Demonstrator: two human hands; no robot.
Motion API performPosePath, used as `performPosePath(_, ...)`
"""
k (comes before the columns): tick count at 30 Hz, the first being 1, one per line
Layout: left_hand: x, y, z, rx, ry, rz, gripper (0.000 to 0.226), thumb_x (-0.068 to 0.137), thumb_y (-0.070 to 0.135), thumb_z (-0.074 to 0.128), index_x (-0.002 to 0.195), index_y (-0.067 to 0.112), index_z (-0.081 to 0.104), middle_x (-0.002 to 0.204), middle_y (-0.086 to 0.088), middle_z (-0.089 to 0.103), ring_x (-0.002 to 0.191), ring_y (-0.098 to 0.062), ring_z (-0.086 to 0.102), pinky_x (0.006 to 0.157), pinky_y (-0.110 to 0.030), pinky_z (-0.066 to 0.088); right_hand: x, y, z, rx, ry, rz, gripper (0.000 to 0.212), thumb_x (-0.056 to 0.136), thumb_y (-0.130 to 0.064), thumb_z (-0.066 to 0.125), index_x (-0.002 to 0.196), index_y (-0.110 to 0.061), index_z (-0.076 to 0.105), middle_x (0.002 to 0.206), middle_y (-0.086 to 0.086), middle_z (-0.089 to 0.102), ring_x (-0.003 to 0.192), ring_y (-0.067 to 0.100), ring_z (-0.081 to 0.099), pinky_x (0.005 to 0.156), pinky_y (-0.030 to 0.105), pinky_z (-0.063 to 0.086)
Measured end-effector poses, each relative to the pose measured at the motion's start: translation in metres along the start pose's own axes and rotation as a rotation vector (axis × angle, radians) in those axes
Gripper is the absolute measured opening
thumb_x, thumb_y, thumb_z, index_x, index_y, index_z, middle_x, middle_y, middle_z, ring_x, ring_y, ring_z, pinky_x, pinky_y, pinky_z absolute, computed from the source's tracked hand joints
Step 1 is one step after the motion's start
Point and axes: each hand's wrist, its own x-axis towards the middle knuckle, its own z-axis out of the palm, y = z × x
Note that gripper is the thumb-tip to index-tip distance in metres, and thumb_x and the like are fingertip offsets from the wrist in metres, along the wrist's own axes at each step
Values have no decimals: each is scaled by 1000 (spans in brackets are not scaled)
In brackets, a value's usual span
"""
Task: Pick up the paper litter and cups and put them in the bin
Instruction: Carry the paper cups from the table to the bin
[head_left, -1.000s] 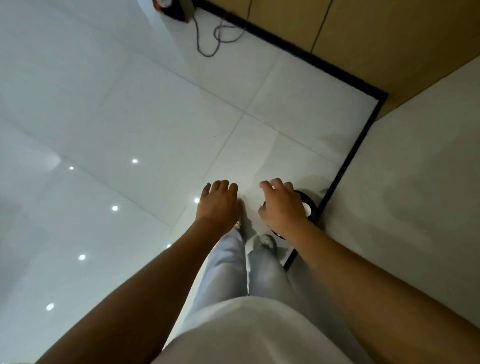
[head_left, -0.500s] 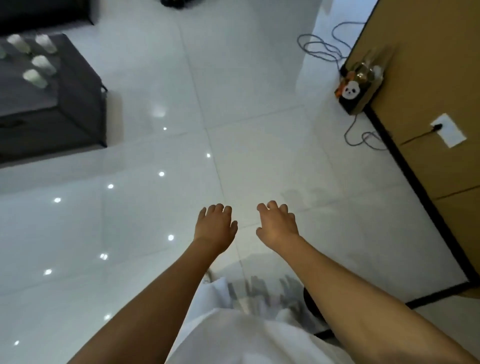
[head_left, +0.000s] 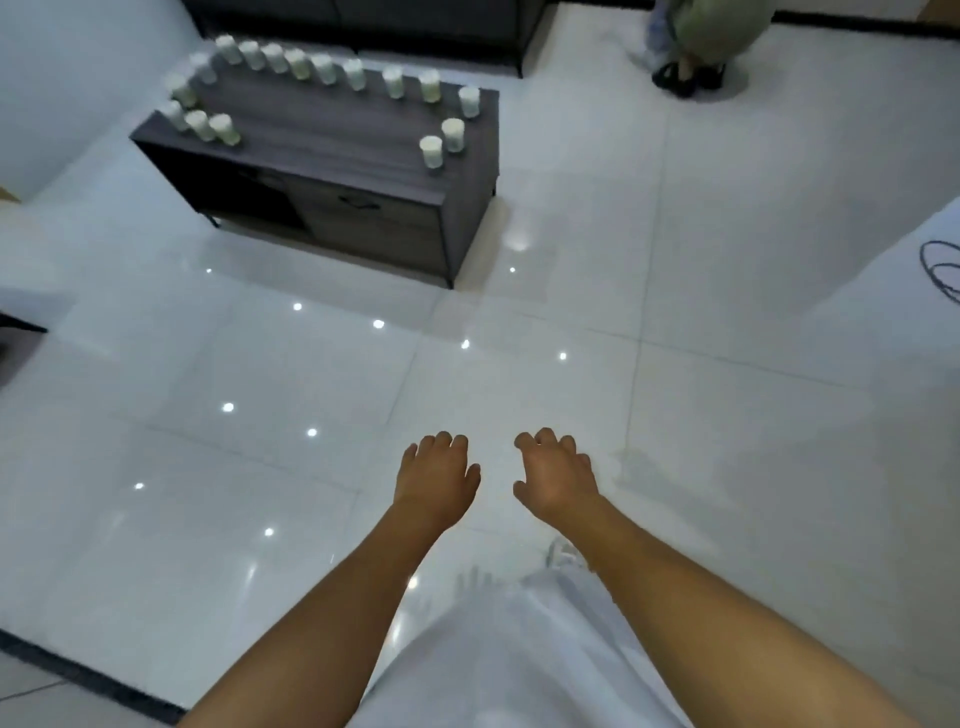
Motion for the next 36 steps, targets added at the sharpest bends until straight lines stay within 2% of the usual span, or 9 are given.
performPosePath(6, 58, -80, -33, -81, 12, -160, 44, 99, 40, 35, 134, 15, 43, 130, -4, 51, 120, -23, 46, 104, -35, 34, 102, -68, -37, -80, -64, -121, 50, 89, -21, 55, 136, -19, 38, 131, 7, 42, 117, 29, 41, 92, 39, 39)
performPosePath(12, 149, -158, -92, -135, 20, -290, 44, 99, 39, 35, 135, 15, 43, 131, -4, 50, 121, -23, 45, 104, -34, 34, 230, -140, -99, -117, -59, -225, 50, 89, -22, 55, 136, -18, 39, 132, 7, 42, 118, 30, 41, 92, 39, 40)
performPosePath(17, 223, -222, -152, -174, 80, -364, 42, 98, 38, 37, 132, 14, 46, 125, -4, 54, 117, -23, 49, 100, -33, 38, 327, -204, -153, -148, -38, -292, 49, 89, -22, 54, 136, -18, 39, 133, 7, 41, 117, 29, 41, 90, 38, 40)
performPosePath(22, 278, -292, -194, -218, 84, -415, 43, 98, 38, 36, 133, 14, 46, 125, -5, 54, 115, -23, 51, 98, -33, 40, 404, -271, -185, -198, -85, -328, 52, 89, -22, 54, 138, -20, 37, 135, 6, 40, 120, 29, 39, 93, 39, 40)
performPosePath(36, 440, -580, -312, -240, 123, -478, 44, 98, 38, 38, 134, 13, 45, 126, -7, 53, 117, -25, 49, 98, -34, 39, 620, -531, -246, -196, -105, -371, 50, 91, -21, 56, 137, -17, 38, 135, 8, 42, 121, 29, 40, 93, 38, 41)
